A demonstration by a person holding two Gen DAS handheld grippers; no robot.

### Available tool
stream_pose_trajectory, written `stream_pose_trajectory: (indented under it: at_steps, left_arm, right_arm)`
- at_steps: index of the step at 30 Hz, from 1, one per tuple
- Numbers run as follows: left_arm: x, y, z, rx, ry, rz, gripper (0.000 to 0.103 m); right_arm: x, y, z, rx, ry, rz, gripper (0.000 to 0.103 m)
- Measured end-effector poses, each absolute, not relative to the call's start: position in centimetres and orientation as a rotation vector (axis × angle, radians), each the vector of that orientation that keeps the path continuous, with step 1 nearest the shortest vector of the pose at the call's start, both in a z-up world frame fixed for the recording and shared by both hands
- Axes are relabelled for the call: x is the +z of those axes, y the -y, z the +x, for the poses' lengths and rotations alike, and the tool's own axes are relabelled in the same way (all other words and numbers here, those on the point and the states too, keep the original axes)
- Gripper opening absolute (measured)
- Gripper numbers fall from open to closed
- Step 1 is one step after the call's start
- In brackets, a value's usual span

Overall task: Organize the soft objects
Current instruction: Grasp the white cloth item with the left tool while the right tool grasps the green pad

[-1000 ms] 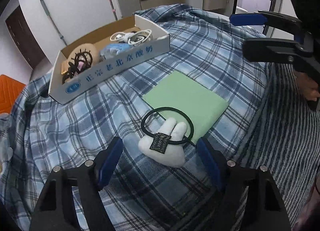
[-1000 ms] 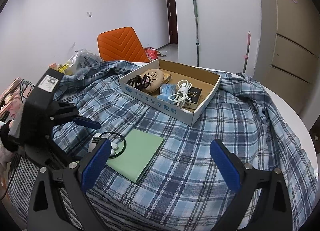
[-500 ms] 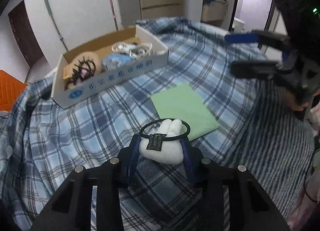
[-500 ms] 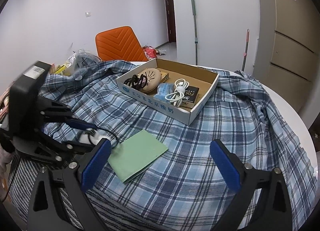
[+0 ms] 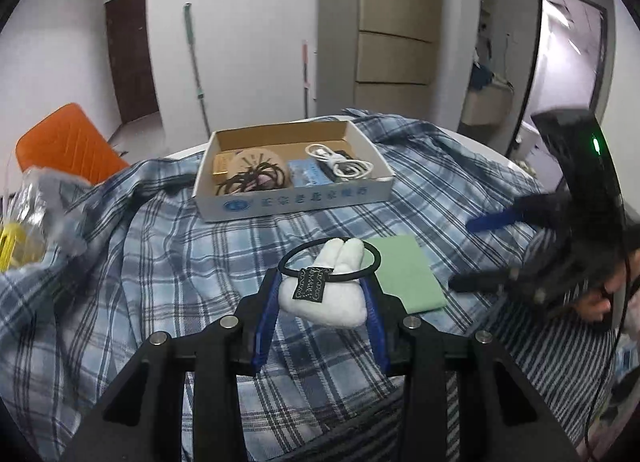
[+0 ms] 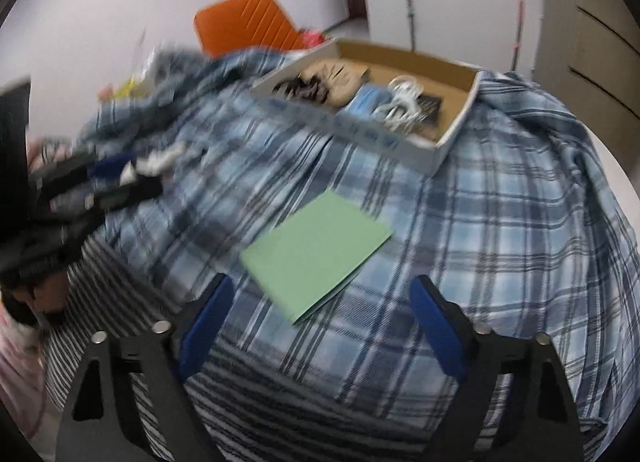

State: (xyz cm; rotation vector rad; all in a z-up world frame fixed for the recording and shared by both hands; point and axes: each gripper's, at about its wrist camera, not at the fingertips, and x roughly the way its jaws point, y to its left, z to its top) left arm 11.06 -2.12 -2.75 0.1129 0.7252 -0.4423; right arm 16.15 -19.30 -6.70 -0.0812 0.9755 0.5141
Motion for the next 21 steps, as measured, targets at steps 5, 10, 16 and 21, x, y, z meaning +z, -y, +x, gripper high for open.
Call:
stream_pose_trajectory:
  at_steps: [5,10,16,21]
  left_arm:
    - [-3.8,1.3,10.9,-0.419,-0.715,0.082,0.042]
    - [-4.2,0.9,10.8,-0.430,-0.709,0.058,0.042]
    - [-4.1,1.2,10.5,-0.443,-0.694,0.068,0.042]
    - [-4.0,1.3,10.4,-0.449,-0.692,0.065,0.042]
  right_arm:
    - [-8.2,17.1,15.5,0.524,-1.011,-0.168,0.081]
    - [-9.0,16.4,15.5,0.490,-1.038,-0.255,0.070]
    - [-9.4,18.0,16.4,0.422,-1.060,-0.266,0.058]
    - [-9.3,20.0,17.3,0.351,-1.047,-0.258,0.050]
